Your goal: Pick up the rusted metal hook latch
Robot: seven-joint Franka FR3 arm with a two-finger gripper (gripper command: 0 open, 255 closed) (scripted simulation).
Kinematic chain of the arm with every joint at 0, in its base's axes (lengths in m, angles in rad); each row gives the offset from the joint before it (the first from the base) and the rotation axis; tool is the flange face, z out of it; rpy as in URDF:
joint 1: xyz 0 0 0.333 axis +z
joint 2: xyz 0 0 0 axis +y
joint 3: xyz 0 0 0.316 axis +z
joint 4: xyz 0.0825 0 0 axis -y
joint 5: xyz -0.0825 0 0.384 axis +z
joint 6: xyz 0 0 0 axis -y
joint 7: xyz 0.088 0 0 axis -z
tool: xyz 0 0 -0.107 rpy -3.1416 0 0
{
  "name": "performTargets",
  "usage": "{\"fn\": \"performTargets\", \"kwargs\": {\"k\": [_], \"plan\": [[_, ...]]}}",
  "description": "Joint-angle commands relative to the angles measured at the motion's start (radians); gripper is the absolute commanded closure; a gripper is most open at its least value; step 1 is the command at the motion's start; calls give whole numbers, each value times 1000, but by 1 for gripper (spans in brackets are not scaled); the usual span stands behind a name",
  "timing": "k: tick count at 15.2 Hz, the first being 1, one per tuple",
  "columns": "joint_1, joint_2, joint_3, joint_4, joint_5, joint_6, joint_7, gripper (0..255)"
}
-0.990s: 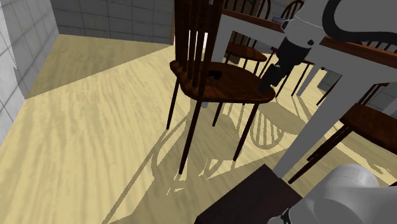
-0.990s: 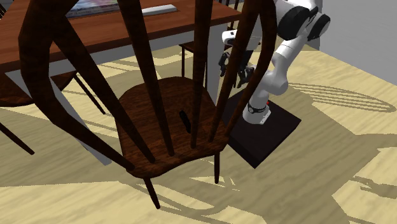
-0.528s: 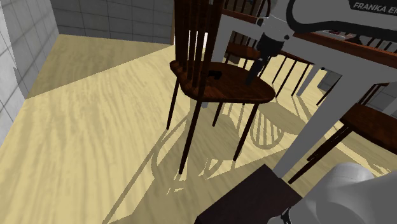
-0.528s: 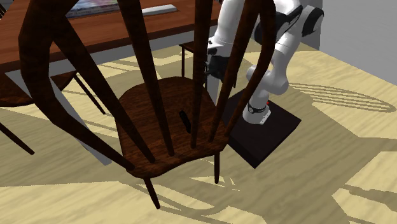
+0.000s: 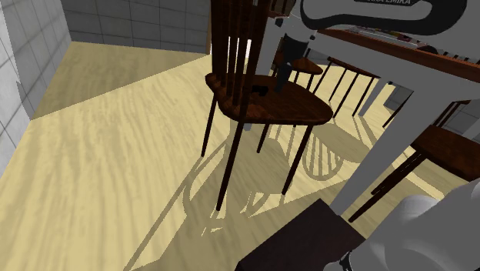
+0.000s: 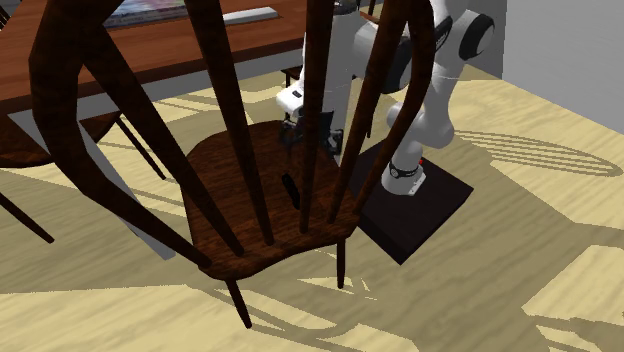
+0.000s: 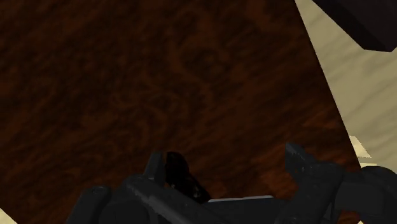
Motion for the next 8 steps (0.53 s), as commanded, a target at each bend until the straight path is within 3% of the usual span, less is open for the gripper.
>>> {"fn": "performTargets", "kwargs": {"k": [1,5,8], "plan": [[13,79,-5,70,8,4,-90,0],[31,237,2,234,26,-12,-249,0],[31,243,4,213,26,14,-258,0]]}}
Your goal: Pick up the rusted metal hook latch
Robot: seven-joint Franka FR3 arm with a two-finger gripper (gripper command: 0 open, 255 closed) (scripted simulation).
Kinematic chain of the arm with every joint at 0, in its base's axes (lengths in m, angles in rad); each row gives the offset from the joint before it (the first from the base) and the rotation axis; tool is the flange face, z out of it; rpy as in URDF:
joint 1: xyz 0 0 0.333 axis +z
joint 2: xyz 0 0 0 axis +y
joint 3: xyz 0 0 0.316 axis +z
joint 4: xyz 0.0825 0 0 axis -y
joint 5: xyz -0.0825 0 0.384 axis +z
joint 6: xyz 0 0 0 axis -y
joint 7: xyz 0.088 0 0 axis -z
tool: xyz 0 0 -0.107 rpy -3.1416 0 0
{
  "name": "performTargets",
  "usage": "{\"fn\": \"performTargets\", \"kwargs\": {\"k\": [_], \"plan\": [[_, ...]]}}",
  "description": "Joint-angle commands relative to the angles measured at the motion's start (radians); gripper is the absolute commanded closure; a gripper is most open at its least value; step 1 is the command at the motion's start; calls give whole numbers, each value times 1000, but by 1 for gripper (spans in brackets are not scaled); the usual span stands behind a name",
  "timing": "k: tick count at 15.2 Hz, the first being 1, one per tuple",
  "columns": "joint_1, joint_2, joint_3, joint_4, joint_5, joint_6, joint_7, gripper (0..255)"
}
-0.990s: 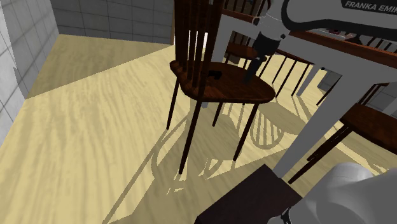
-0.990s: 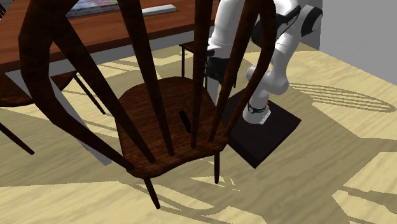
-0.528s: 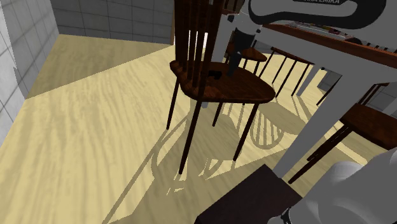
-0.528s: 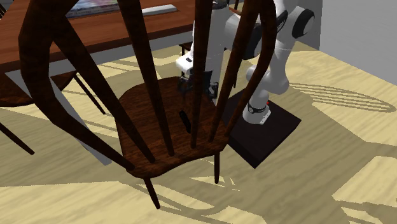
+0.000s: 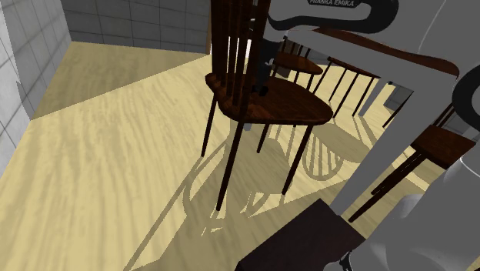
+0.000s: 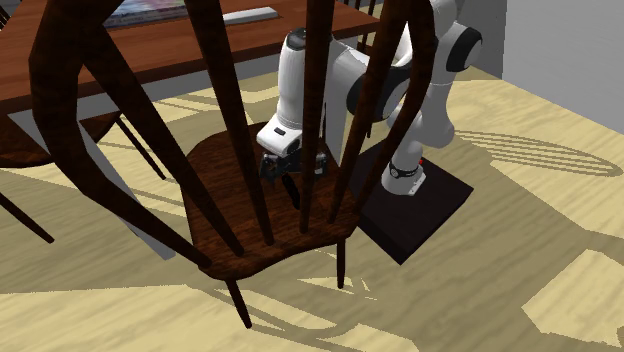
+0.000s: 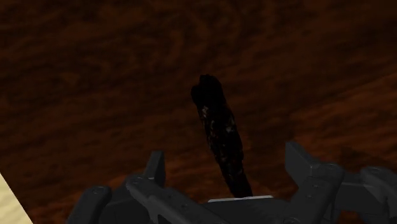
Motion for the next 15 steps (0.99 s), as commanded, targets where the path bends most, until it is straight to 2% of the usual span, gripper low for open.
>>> {"fn": "performTargets", "kwargs": {"k": [1,5,7,8,15], "plan": [[-1,4,-1,-18,0,22,-8,0],[-1,-1,-1,-86,-1,85,-4,0],[-1,-1,-1,-86,-1,85,-4,0],[0,-1,0,-88,-1,86,-3,255],[0,-3,0,-89,-2,86,-2,255]]}}
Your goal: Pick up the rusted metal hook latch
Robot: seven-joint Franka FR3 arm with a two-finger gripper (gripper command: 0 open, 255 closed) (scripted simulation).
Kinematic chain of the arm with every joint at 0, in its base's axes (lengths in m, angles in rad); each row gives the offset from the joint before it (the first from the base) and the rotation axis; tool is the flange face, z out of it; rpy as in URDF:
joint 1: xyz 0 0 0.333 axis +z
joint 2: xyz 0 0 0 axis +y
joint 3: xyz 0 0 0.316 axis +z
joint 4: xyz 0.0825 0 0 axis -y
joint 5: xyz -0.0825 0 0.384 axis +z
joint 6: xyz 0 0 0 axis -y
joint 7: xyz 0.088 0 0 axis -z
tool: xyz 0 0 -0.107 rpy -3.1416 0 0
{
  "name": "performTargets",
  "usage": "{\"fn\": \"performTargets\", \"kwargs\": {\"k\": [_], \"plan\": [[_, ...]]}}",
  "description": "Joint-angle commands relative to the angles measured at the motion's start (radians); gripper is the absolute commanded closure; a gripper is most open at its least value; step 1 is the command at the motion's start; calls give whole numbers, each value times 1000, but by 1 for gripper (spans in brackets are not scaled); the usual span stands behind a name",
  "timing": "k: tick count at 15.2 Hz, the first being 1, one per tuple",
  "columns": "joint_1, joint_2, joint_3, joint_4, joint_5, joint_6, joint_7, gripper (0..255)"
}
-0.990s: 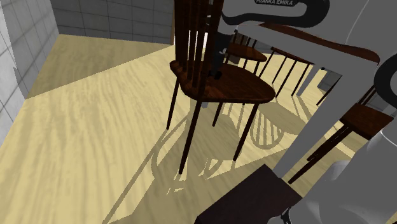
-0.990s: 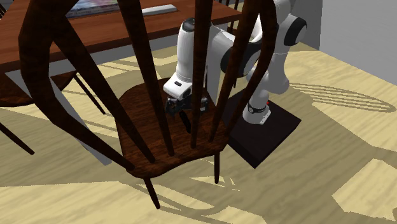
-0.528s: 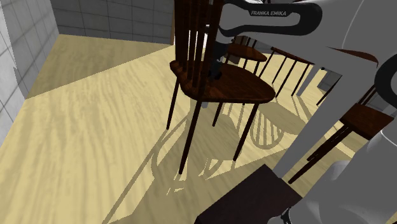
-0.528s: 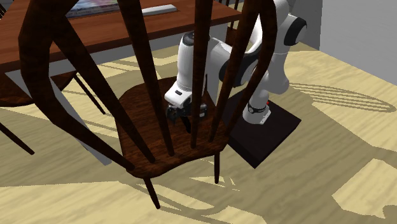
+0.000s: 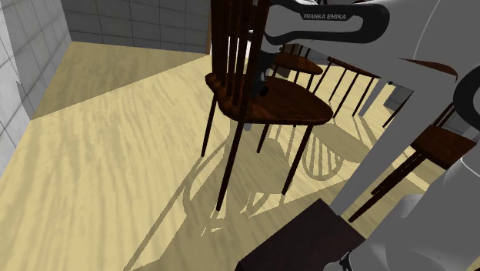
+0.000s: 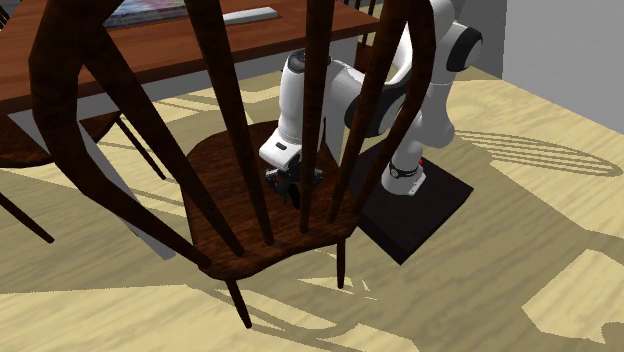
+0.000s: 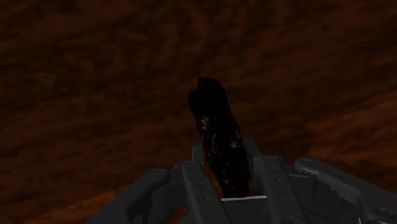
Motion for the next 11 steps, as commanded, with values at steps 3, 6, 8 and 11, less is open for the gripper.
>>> {"fn": "performTargets", "kwargs": {"k": [3,6,8,11], "plan": [[-1,4,-1,16,1,-15,-3,255],[-1,7,-1,61,2,-56,-6,255],[-1,11,-1,92,3,-84,-8,255],[-1,18,-1,142,4,-126,-11,255]]}}
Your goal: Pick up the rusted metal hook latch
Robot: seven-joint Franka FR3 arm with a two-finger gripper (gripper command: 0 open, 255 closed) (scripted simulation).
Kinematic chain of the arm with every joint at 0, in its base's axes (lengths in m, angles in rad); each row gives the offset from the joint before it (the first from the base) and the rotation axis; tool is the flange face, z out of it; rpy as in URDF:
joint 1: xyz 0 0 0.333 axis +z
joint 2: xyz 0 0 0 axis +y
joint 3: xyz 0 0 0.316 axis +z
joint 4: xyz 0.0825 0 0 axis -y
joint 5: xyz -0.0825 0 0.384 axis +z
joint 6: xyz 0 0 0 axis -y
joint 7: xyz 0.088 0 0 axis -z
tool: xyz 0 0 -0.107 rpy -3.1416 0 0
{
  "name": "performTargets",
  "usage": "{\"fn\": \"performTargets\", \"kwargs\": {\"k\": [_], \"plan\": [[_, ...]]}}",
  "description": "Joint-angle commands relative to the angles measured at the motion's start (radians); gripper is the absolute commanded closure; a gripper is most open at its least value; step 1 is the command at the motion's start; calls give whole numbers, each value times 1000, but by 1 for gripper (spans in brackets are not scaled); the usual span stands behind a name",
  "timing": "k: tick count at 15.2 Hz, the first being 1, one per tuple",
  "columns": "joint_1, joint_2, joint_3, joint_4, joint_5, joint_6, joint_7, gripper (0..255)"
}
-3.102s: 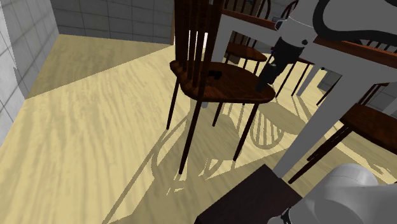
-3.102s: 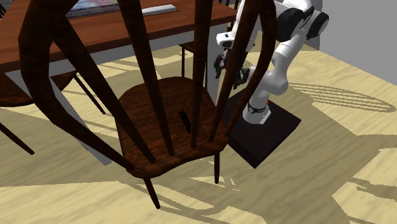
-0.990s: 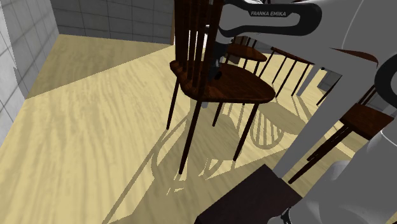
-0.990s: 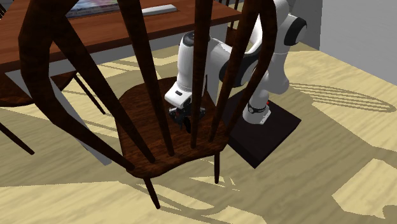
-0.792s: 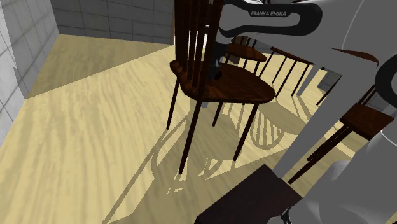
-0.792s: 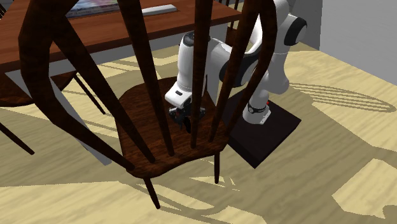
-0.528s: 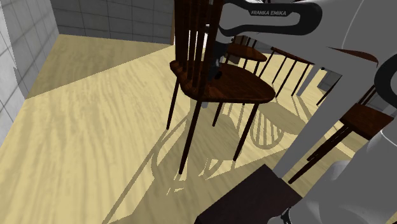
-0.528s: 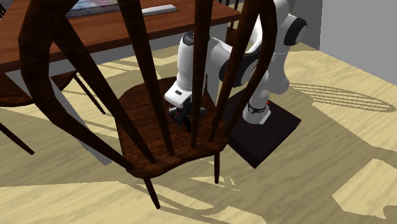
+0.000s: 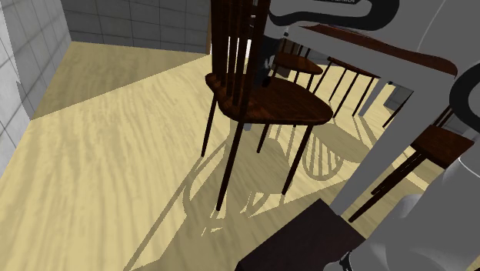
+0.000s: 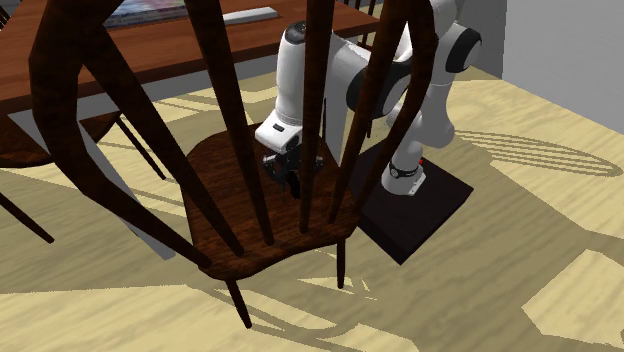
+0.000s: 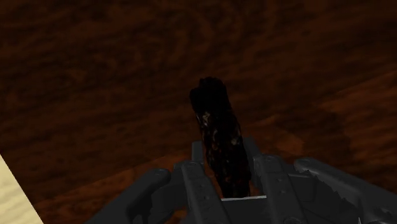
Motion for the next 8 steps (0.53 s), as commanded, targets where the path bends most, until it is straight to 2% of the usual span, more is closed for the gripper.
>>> {"fn": "performTargets", "kwargs": {"k": [1,6,8], "plan": [[0,7,0,36,1,-29,-2,255],[-1,27,-1,129,3,-103,-8,255],[-1,27,-1,132,3,-105,-8,255]]}}
